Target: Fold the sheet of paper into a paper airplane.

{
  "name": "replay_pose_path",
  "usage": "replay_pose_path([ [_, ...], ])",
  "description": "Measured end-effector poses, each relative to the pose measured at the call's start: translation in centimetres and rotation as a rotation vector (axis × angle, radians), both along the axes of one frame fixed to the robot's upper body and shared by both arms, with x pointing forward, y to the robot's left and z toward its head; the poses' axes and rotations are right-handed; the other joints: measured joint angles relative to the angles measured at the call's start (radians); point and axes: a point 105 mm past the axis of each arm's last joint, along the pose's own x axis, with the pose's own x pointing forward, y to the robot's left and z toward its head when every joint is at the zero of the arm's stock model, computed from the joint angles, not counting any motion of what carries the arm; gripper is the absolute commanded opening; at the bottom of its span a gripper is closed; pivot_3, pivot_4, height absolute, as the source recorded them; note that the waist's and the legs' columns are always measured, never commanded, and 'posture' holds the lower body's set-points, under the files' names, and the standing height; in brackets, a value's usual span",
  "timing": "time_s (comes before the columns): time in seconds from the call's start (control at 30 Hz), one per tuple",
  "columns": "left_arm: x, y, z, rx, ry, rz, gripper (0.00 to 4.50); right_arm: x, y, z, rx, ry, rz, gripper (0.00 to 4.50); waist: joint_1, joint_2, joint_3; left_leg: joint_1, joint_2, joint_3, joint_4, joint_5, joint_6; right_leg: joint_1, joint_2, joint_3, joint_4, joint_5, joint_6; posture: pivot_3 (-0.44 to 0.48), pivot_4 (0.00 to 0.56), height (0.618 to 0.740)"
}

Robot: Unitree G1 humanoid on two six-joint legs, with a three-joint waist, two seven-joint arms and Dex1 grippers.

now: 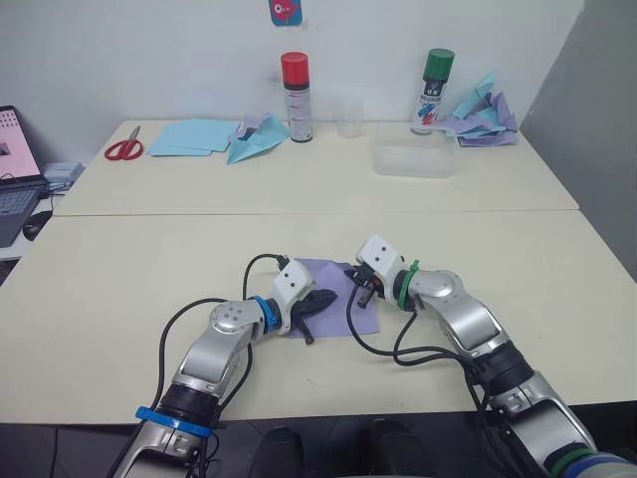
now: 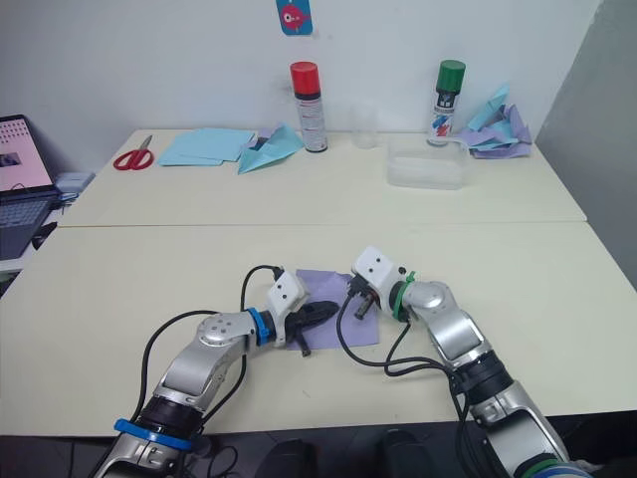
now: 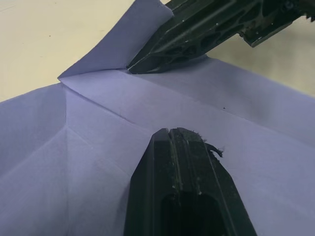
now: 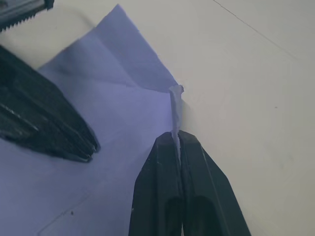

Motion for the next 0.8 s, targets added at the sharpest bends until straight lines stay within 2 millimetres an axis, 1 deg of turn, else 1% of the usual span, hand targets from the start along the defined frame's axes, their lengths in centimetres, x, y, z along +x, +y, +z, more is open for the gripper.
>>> replay_pose_path([
  [0.2,0.0,0.0,0.0,0.001,-0.001,0.0,0.0,0.1,-0.2,-0.4,-0.05,-0.033,0.013,0.02,0.001,0.0,0.0,0.0,0.0,0.0,0.0,0.0,0.0,0.0,0.0,0.0,0.0,0.0,0.0,0.0,0.15,0.74],
  [0.3,0.0,0.1,0.0,0.002,-0.001,0.001,0.0,0.2,-0.2,-0.6,-0.03,-0.014,-0.003,0.63,0.001,0.0,0.0,0.0,0.0,0.0,0.0,0.0,0.0,0.0,0.0,0.0,0.0,0.0,0.0,0.0,0.15,0.74],
  [0.4,0.0,0.1,0.0,0.002,-0.002,0.001,0.0,0.4,-0.1,-0.4,0.002,0.003,-0.02,1.65,0.001,0.0,0.0,0.0,0.0,0.0,0.0,0.0,0.0,0.0,0.0,0.0,0.0,0.0,0.0,0.0,0.15,0.74],
  [0.53,0.0,0.1,0.1,0.002,-0.002,0.0,0.0,0.3,0.1,-0.2,0.043,0.021,-0.025,1.65,0.001,0.0,0.0,0.0,0.0,0.0,0.0,0.0,0.0,0.0,0.0,0.0,0.0,0.0,0.0,0.0,0.15,0.74],
  [0.7,0.0,0.1,0.0,0.003,-0.002,0.001,0.0,0.3,0.0,1.2,0.119,0.019,-0.045,1.65,0.001,0.0,0.0,0.0,0.001,0.0,-0.001,0.0,0.0,0.0,0.0,0.0,0.0,0.0,0.0,0.0,0.15,0.74],
  [0.8,-0.1,0.1,0.0,0.003,-0.002,0.001,0.0,0.3,-0.1,1.7,0.137,0.027,-0.056,1.65,0.001,0.0,0.0,0.0,0.0,0.0,-0.001,0.0,0.0,0.0,-0.001,0.0,0.0,0.0,0.0,0.0,0.15,0.74],
])
